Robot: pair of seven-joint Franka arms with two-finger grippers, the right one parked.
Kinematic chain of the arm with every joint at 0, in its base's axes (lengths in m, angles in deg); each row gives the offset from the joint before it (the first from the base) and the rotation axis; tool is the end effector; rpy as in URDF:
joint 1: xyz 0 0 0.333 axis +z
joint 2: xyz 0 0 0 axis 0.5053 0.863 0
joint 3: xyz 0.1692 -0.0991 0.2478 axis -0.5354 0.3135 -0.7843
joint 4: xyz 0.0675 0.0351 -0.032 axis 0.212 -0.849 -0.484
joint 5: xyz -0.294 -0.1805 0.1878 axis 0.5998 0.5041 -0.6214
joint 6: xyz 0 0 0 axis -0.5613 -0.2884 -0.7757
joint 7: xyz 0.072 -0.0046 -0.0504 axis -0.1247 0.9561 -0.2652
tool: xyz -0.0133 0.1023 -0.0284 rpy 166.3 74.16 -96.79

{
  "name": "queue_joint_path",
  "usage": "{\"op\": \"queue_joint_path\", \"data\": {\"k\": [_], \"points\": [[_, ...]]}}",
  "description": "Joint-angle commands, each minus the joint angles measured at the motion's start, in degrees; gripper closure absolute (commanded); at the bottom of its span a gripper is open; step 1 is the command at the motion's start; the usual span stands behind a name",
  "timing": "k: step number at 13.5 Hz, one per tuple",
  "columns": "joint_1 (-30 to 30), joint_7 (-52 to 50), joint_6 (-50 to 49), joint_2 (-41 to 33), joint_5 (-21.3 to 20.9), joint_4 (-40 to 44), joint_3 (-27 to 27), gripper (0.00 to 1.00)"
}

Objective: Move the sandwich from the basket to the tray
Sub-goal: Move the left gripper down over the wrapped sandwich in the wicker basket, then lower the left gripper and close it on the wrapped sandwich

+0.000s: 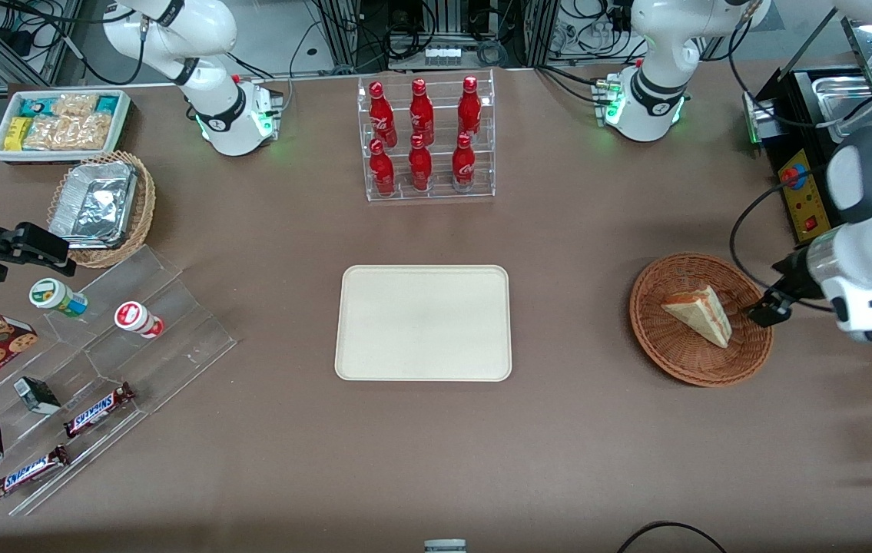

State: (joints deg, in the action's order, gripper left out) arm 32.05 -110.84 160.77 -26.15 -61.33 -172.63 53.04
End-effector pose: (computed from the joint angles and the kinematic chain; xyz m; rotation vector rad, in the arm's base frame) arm 0.6043 0.0023 0.4271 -2.7377 -1.3620 0.1814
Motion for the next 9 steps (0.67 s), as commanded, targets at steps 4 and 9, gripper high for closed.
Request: {"op": "queue_joint_path", "data": {"k": [4,9], "points": [[-0.91,-6.25,10.61,1.78,-0.95,-9.17,0.0,0.0],[-0.29,-9.85,22.12,1.69,-1.13,-18.14,0.09,0.0]]}}
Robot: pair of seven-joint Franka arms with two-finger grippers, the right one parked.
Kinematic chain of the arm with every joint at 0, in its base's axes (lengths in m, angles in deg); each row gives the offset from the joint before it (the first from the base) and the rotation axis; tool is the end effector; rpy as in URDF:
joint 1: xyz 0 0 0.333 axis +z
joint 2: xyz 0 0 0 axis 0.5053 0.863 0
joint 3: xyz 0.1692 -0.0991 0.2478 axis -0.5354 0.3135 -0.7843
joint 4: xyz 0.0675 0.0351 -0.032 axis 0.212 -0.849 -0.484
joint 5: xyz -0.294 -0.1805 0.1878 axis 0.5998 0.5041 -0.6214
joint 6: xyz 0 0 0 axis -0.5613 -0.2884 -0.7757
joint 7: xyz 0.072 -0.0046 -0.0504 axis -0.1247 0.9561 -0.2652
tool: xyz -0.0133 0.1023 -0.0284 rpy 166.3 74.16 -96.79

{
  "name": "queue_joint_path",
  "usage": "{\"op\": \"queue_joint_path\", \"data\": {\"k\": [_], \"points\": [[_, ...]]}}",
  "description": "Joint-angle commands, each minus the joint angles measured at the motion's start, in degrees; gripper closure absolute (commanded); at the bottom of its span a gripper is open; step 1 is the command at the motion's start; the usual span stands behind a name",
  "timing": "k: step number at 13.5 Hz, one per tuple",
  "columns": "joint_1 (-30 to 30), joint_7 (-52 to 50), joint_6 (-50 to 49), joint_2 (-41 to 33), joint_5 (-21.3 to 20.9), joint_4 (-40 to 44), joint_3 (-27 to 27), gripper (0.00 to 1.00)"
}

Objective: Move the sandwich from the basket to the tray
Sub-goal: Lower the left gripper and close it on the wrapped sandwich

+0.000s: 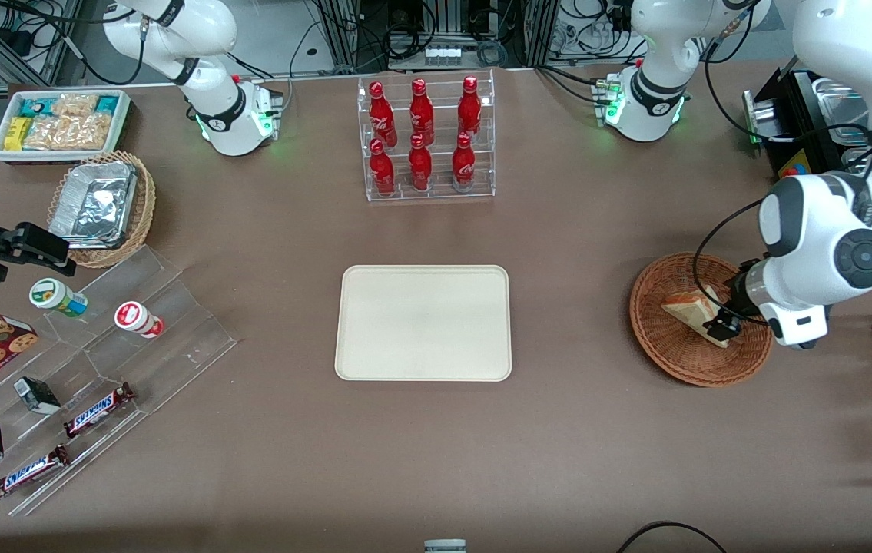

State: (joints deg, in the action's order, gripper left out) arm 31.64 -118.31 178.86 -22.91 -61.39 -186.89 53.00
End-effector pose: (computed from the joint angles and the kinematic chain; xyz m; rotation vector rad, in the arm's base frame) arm 0.5801 -0.0029 0.3070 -2.6554 -1.5207 0.1626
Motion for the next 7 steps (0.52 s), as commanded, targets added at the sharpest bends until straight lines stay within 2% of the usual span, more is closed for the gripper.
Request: {"op": "queue_joint_path", "data": {"k": [1,7], "points": [[0.12,-3.17,5.87,-1.28,-1.08,-5.11,0.13,0.0],[0.21,-3.26,9.84,-0.49,-1.16,-8.37,0.04,0.0]]}}
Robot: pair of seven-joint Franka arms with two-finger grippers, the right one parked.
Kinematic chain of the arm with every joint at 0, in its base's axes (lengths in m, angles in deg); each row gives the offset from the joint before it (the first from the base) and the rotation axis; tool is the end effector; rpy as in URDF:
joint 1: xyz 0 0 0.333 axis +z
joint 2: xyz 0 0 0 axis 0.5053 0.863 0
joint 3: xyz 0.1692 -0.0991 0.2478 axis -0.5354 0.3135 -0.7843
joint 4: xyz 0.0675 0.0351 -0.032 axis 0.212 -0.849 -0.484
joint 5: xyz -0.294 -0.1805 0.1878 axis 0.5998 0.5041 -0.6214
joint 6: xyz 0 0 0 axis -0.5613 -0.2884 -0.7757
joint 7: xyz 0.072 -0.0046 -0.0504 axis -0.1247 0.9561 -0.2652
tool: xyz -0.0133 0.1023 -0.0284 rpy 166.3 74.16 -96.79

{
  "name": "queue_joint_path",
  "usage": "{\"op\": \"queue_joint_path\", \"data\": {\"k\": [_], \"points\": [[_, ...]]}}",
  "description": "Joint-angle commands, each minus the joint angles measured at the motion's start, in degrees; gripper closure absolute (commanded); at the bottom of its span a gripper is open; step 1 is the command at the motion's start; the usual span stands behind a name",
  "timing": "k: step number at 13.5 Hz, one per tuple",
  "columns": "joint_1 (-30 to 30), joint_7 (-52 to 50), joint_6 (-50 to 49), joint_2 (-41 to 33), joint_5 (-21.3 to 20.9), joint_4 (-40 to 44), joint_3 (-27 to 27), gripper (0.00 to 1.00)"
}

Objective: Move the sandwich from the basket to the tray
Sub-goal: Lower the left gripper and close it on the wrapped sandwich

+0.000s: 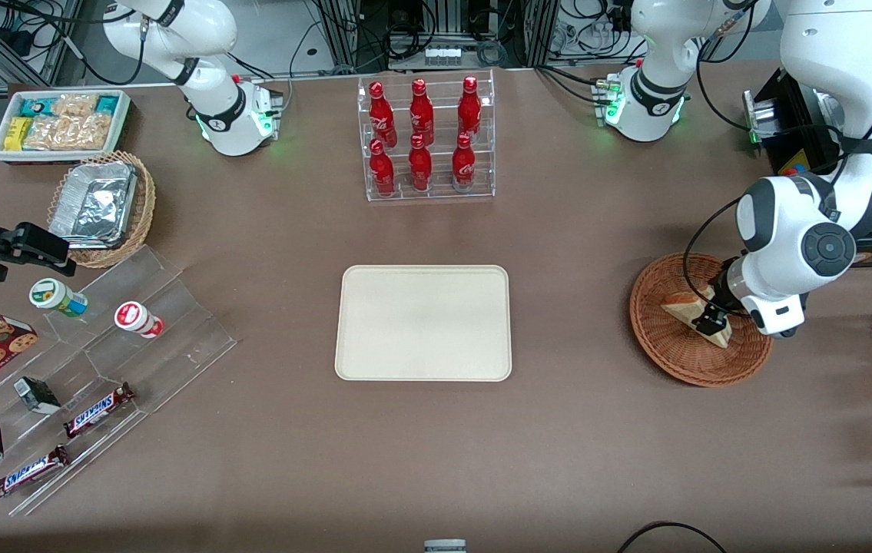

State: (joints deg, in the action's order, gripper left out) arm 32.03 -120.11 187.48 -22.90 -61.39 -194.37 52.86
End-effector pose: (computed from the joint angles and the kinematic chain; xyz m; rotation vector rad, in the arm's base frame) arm 0.5546 0.0015 0.2653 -2.6361 -1.5769 0.1374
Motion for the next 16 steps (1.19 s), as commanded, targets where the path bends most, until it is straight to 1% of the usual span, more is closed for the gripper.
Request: {"op": "queue_joint_path", "data": {"k": [1,3,4,5,6,7,8,9,10,11,12,15,16], "points": [[-0.18,-1.46,1.58,0.02,-1.16,-0.89,0.18,0.0],[-0.01,-1.46,3.16,0.99,-1.16,-0.89,0.09,0.0],[-0.18,-1.46,3.42,1.69,-1.16,-0.81,0.18,0.02],[-0.27,-1.46,3.43,2.13,-1.25,-0.63,0.09,0.18],[-0.27,-1.46,3.43,2.23,-1.33,-0.63,0.09,0.42],[-0.18,-1.46,3.43,2.14,-1.33,-0.54,0.09,0.63],[-0.18,-1.2,3.43,2.14,-1.33,-0.37,0.09,0.75],[-0.45,-1.02,3.34,2.14,-1.33,-0.28,0.09,0.84],[-0.45,-0.76,3.08,1.88,-1.33,-0.19,0.09,0.89],[-0.62,-0.58,2.81,1.61,-1.68,-0.19,0.09,0.89],[-0.62,-0.58,1.51,1.0,-2.9,0.07,0.09,0.89],[-1.24,-0.14,-11.12,-2.33,-5.9,4.37,0.61,0.89],[-2.72,0.21,-15.86,-3.56,-6.69,6.47,0.7,0.87]]}}
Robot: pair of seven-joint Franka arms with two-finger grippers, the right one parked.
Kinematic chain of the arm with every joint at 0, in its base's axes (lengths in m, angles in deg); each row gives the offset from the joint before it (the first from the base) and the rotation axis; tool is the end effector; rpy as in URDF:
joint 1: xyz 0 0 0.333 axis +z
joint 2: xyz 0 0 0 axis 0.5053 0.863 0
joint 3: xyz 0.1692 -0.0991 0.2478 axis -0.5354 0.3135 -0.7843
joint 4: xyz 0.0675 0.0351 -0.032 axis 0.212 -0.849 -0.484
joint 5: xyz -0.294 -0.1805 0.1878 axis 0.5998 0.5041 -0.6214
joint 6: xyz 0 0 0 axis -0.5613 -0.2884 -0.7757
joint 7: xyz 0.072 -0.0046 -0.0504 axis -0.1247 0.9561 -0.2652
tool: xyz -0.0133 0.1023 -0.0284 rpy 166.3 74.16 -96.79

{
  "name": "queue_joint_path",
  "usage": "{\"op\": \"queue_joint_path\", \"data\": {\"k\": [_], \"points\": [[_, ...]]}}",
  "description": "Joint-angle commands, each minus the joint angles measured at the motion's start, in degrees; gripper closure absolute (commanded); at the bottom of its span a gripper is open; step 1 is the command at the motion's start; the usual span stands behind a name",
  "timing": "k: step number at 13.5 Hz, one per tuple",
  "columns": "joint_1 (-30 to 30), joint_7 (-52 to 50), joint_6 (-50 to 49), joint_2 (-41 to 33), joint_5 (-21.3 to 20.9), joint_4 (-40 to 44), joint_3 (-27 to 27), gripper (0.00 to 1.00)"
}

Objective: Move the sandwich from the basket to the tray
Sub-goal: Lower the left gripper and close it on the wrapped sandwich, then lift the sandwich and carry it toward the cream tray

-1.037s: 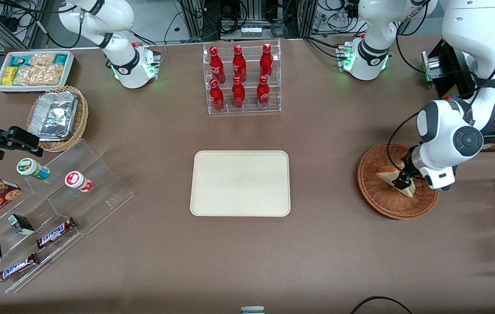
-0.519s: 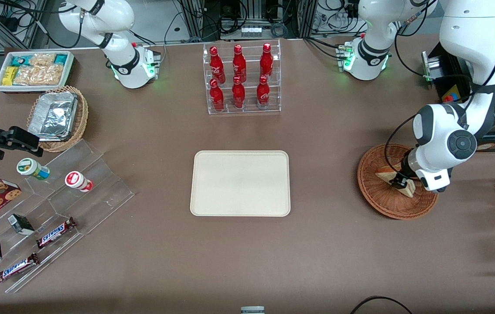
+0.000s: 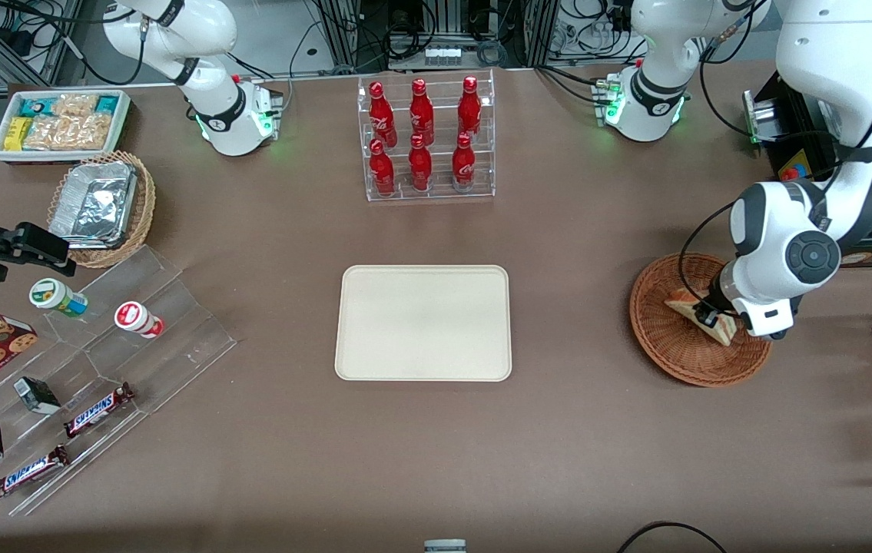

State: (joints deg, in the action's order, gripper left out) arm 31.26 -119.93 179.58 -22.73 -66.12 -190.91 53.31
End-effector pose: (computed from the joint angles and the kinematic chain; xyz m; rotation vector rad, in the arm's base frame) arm 0.5590 -0.0066 0.2778 -2.6075 -1.4280 0.1843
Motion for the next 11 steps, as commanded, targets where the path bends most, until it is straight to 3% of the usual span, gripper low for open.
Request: {"op": "queue_joint_path", "data": {"k": [1,5,11], "points": [[-3.53,1.24,-13.59,-4.1,-2.23,6.34,0.17,0.87],[-9.68,2.05,-29.08,-4.1,-1.71,20.23,0.35,0.87],[-24.96,4.66,-27.72,-2.35,2.59,28.95,0.61,0.88]]}}
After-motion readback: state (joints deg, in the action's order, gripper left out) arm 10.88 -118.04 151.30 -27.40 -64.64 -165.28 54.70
